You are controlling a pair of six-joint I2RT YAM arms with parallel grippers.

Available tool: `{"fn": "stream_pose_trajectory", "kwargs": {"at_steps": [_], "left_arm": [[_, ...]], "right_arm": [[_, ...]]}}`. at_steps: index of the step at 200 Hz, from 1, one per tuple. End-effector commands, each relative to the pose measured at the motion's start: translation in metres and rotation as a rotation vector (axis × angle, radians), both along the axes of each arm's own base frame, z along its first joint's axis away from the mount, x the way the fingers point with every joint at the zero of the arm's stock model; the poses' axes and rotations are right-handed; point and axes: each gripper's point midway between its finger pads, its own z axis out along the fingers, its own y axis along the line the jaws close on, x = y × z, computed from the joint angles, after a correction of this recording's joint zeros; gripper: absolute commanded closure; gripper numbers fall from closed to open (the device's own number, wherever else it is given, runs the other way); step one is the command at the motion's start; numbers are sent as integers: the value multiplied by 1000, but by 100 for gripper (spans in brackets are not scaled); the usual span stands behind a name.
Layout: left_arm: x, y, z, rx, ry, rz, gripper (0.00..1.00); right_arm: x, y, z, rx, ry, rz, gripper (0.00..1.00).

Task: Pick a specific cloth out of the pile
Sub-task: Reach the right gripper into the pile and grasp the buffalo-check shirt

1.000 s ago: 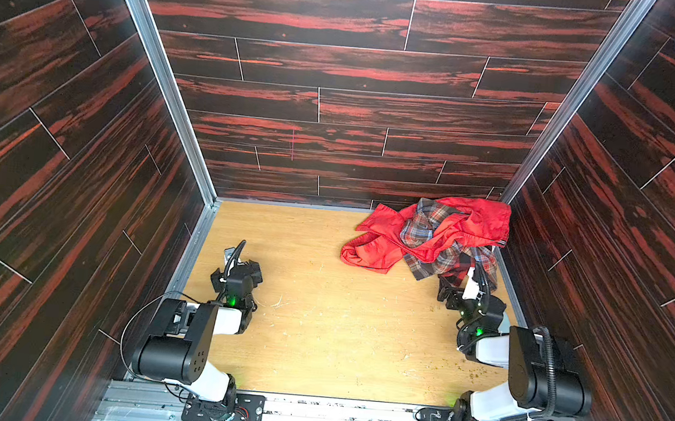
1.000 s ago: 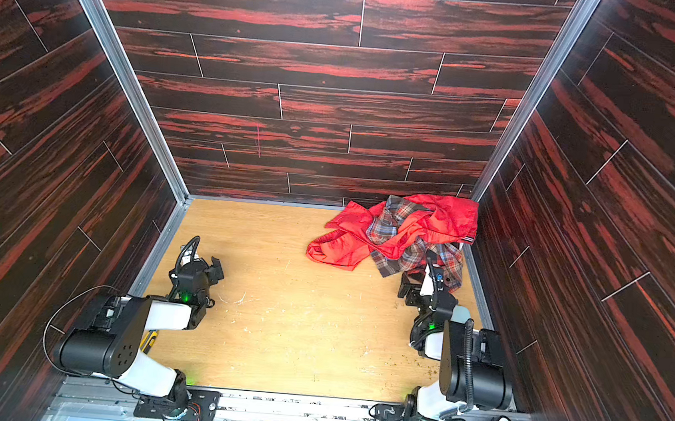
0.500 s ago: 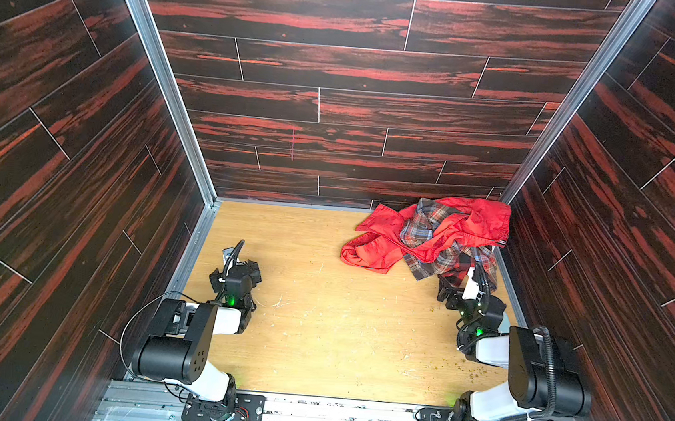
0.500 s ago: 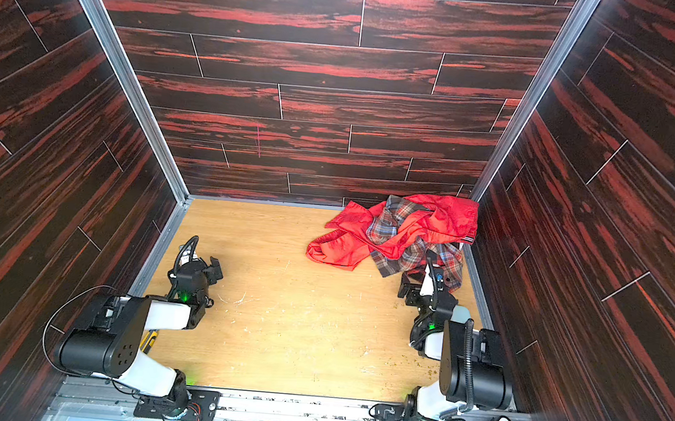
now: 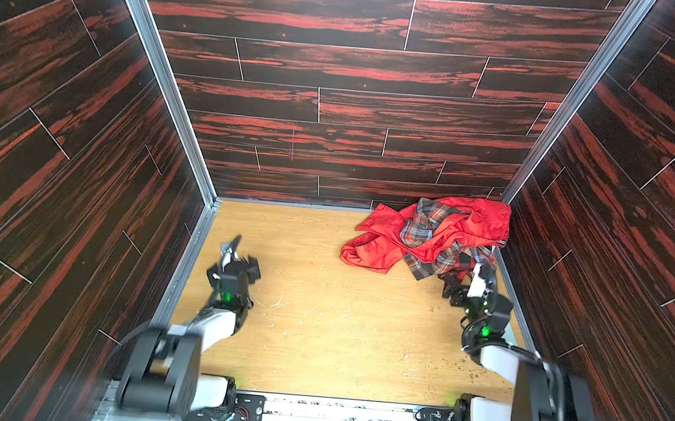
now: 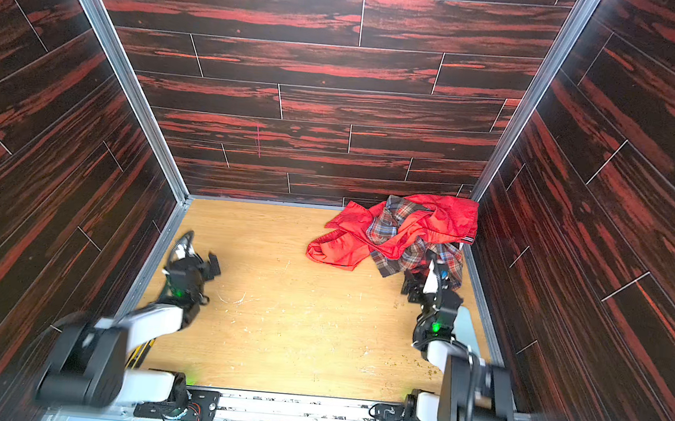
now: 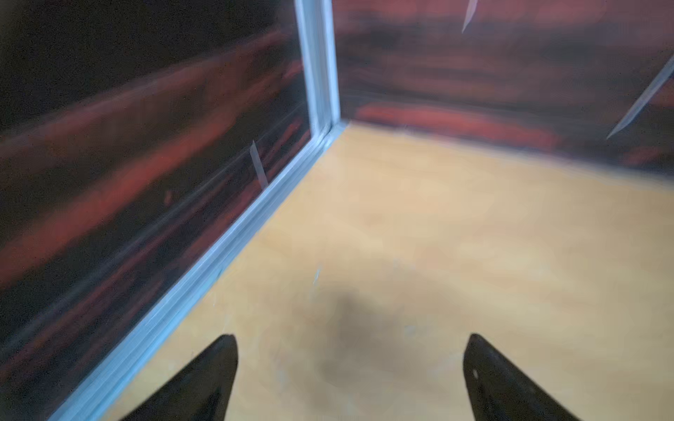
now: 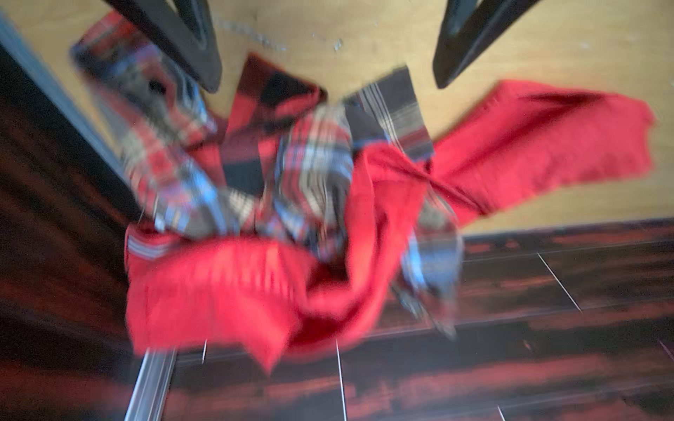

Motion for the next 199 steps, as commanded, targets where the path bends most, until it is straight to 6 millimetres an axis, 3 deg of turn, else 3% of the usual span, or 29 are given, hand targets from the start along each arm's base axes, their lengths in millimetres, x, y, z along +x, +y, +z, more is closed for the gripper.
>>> {"fn": "stream_pose_trajectory", "kwargs": {"at_steps": [1, 15, 36, 52, 91, 128, 162, 199], "left_arm": [[1, -41, 31, -79, 58, -188, 1], [-2, -75, 43, -86, 98, -307, 1], [-17, -136, 61, -46, 133, -503, 1], [-31, -175, 70, -78, 143, -638, 1], [-55, -232, 90, -193, 115, -775, 1], [-61, -259, 103, -195, 70, -828, 1], [-62, -272, 105, -158, 76, -856, 1], [-61, -278, 103, -156, 76, -860, 1]], "right_arm": [[-2, -2, 2, 54, 121, -29, 10], [3, -7, 14, 89, 161, -68, 10], [9, -11, 9, 146, 341, -101, 10], [13, -3, 1, 204, 476, -68, 17], [10, 5, -33, 438, 651, -62, 29], [14, -9, -69, 630, 736, -94, 46], [26, -18, -91, 649, 773, -115, 47], [41, -27, -108, 710, 806, -124, 56]]}}
